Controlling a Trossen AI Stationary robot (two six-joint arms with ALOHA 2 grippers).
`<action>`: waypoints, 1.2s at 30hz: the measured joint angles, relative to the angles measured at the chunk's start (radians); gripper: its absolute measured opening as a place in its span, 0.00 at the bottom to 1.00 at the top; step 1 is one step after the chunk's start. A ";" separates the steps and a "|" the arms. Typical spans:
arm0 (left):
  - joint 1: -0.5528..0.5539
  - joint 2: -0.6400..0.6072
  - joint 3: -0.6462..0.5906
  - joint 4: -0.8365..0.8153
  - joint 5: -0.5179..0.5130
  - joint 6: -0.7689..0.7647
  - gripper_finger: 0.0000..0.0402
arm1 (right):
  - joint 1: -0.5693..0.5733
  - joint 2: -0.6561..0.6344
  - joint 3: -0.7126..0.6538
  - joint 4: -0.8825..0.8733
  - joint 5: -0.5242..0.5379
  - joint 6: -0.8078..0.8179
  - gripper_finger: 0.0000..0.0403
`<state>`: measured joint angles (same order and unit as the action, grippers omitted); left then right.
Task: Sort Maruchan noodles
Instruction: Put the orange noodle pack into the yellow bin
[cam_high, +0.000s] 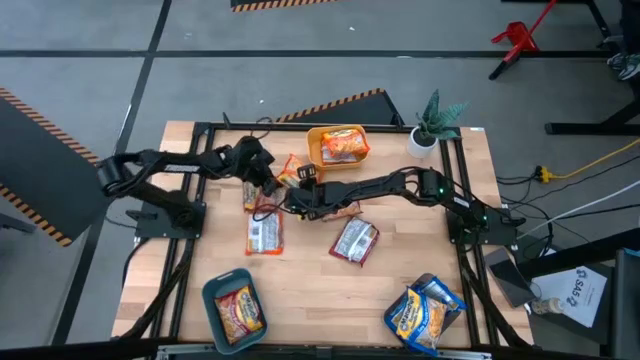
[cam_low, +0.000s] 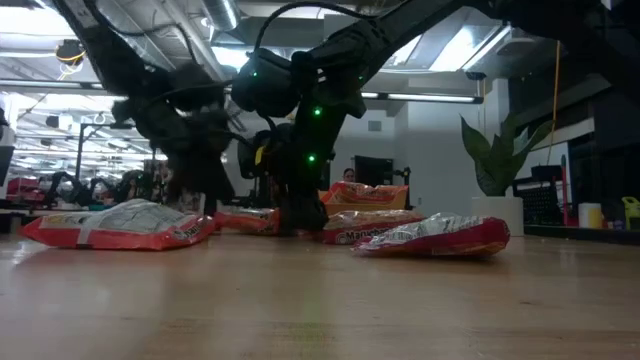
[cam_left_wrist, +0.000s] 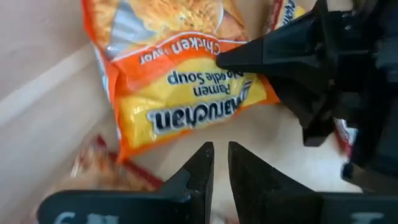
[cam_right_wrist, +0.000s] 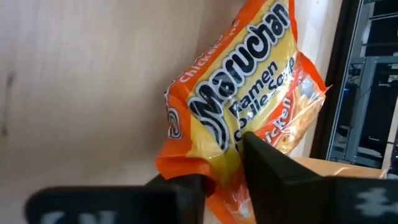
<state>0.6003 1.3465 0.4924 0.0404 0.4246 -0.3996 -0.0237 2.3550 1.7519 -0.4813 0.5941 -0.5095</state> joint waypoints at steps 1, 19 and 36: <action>0.000 -0.030 -0.002 -0.030 -0.001 -0.009 0.11 | 0.006 0.000 0.000 0.002 0.000 0.000 0.15; 0.001 -0.425 0.001 -0.145 -0.109 -0.075 0.11 | 0.028 -0.078 0.287 -0.072 -0.048 0.057 0.00; 0.002 -0.505 0.003 -0.170 -0.119 -0.092 0.11 | -0.176 -0.080 0.579 -0.666 -0.142 0.451 0.00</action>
<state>0.6021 0.8413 0.4950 -0.1298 0.3054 -0.4915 -0.1998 2.2746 2.3306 -1.1472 0.4524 -0.0588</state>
